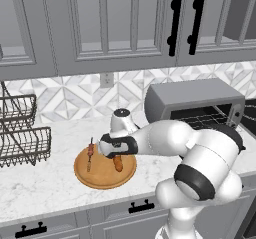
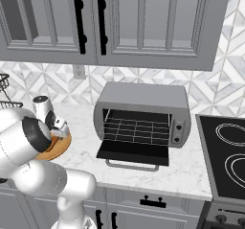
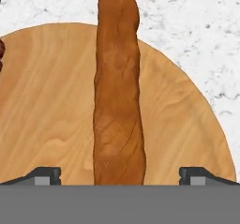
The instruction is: Pick up the kebab skewer and baguette bread, and place them inside the toaster oven. Close the toaster oven door and start by setting the timer.
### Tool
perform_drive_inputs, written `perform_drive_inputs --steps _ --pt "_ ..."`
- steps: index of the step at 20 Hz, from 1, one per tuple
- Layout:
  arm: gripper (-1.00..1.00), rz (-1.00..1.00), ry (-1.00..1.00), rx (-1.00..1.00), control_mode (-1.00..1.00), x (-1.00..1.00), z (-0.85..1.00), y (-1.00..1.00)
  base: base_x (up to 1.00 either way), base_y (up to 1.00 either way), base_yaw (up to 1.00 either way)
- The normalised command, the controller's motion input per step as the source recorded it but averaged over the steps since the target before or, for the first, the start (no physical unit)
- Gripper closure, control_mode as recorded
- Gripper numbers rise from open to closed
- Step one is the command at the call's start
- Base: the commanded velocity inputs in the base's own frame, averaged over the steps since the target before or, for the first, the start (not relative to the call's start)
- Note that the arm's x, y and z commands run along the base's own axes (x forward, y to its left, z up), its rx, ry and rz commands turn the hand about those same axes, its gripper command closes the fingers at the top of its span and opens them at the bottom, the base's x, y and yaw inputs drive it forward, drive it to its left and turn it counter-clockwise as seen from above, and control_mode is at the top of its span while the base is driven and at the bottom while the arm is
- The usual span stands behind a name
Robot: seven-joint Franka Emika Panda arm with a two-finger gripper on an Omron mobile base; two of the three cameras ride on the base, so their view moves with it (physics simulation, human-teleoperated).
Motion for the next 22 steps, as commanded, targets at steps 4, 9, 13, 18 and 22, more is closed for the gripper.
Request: perform_drive_inputs --steps 4,9,13,18,22 --pt "-1.0 0.0 0.0 0.0 -1.0 0.11 -0.28 0.03 0.0 0.0 0.0" --pt "-1.0 0.0 0.0 0.0 -1.0 0.02 -0.23 0.0 0.0 0.0 0.0" --pt "1.0 0.0 0.0 0.0 -1.0 0.0 -0.13 0.0 0.0 0.0 0.0" --pt "1.0 0.0 0.0 0.0 -1.0 0.0 0.03 0.0 0.0 0.0 0.0" --pt "1.0 -0.09 0.0 0.01 -1.0 -0.14 0.67 -0.08 0.0 0.0 0.0"
